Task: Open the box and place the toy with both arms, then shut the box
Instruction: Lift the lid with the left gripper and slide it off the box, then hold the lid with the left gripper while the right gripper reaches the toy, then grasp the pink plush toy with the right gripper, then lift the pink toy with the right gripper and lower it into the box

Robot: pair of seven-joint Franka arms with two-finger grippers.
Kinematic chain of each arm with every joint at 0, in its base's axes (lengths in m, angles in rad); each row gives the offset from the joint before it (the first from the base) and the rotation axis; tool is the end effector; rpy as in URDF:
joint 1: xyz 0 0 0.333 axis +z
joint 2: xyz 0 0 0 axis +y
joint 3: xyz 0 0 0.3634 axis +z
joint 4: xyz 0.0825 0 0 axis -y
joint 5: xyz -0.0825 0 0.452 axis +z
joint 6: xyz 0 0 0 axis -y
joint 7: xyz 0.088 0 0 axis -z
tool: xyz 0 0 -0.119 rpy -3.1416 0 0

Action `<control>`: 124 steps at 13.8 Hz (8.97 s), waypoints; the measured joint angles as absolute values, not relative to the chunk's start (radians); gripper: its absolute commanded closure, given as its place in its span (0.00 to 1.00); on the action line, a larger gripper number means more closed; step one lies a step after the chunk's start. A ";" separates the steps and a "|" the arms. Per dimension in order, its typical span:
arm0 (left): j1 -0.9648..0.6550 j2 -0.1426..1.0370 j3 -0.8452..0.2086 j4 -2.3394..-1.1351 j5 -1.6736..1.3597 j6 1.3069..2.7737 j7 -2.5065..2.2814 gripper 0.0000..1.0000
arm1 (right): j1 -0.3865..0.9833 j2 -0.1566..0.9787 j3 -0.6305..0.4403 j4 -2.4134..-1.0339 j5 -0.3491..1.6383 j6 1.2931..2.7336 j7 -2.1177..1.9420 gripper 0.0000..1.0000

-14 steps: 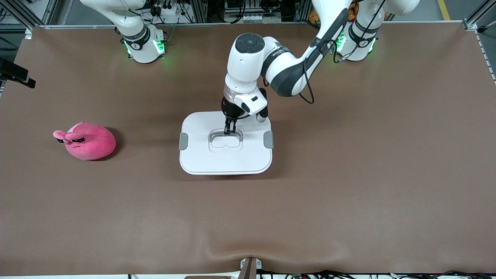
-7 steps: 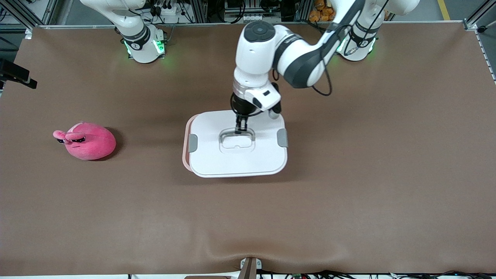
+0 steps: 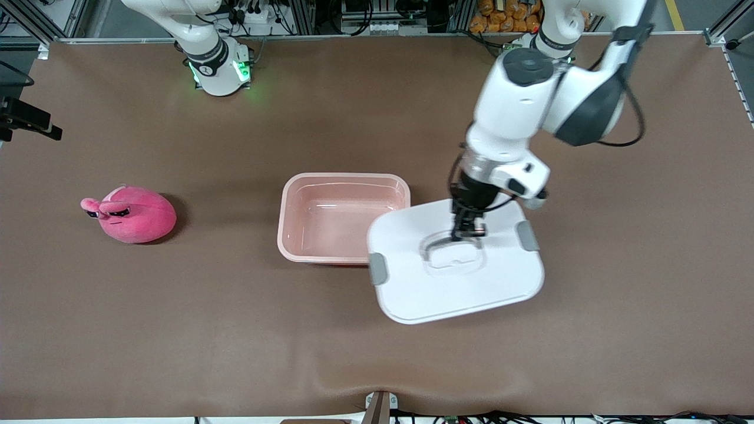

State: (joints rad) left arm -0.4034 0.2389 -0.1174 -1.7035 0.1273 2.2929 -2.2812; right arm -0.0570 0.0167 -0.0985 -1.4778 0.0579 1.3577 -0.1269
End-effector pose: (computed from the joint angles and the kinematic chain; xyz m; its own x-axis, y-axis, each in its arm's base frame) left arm 0.6479 -0.3589 0.4990 -0.1035 0.9826 -0.1542 0.9362 0.1486 0.3186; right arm 0.5979 -0.0852 0.6821 0.9917 -0.0155 -0.1278 -0.0249 -0.9970 -0.0728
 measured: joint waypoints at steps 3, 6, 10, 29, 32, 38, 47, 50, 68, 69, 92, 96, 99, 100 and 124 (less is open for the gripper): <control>-0.334 0.156 -0.118 -1.805 0.036 2.301 -2.098 1.00 | -0.056 0.022 -0.097 -1.478 0.058 1.358 -0.128 0.00; -0.216 0.103 -0.117 -1.862 -0.051 2.300 -1.869 1.00 | -0.056 0.033 -0.094 -1.478 0.058 1.357 -0.128 0.00; -0.112 0.090 -0.116 -1.890 -0.107 2.231 -1.596 1.00 | -0.062 0.077 -0.096 -1.480 0.058 1.356 -0.128 0.00; -0.035 0.078 -0.137 -1.905 -0.122 2.164 -1.483 1.00 | -0.096 0.163 -0.102 -1.592 0.013 1.428 -0.780 0.00; -0.035 0.079 -0.138 -1.908 -0.122 2.164 -1.483 1.00 | -0.111 0.162 -0.102 -1.635 0.013 1.481 -0.899 0.00; -0.035 0.079 -0.139 -1.908 -0.122 2.164 -1.482 1.00 | -0.114 0.161 -0.102 -1.702 -0.007 1.578 -1.117 0.00; -0.039 0.078 -0.142 -1.903 -0.122 2.110 -1.490 1.00 | -0.113 0.165 -0.098 -1.872 -0.040 1.864 -1.526 0.00; -0.039 0.078 -0.144 -1.903 -0.122 2.106 -1.491 1.00 | -0.113 0.171 -0.098 -1.925 -0.041 1.953 -1.628 0.00; -0.035 0.098 -0.144 -1.906 -0.122 2.101 -1.496 1.00 | -0.160 0.175 -0.097 -2.128 -0.011 2.198 -1.797 1.00; -0.035 0.098 -0.145 -1.906 -0.122 2.101 -1.498 1.00 | -0.160 0.175 -0.095 -2.129 -0.009 2.199 -1.798 1.00; -0.035 0.098 -0.147 -1.891 -0.122 2.101 -1.510 1.00 | 0.051 0.108 -0.074 -1.850 0.019 1.653 -1.022 1.00; -0.032 0.115 -0.145 -1.891 -0.122 2.107 -1.512 1.00 | 0.176 0.099 -0.072 -1.798 0.019 1.601 -0.730 1.00; -0.029 0.121 -0.144 -1.890 -0.122 2.110 -1.512 1.00 | 0.237 0.099 -0.072 -1.774 0.023 1.588 -0.552 1.00; -0.029 0.121 -0.144 -1.890 -0.122 2.110 -1.512 1.00 | 0.257 0.099 -0.072 -1.765 0.031 1.586 -0.480 1.00; -0.035 0.126 -0.150 -1.891 -0.122 2.108 -1.551 1.00 | 0.539 0.444 -0.072 -1.338 0.240 1.677 0.557 1.00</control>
State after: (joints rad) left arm -0.0352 0.1256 -0.1497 -1.8910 -0.1219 2.1081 -1.5512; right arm 0.5389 0.4445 -0.0725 -1.3376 0.2402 1.6770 0.5569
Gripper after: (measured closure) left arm 0.938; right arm 0.881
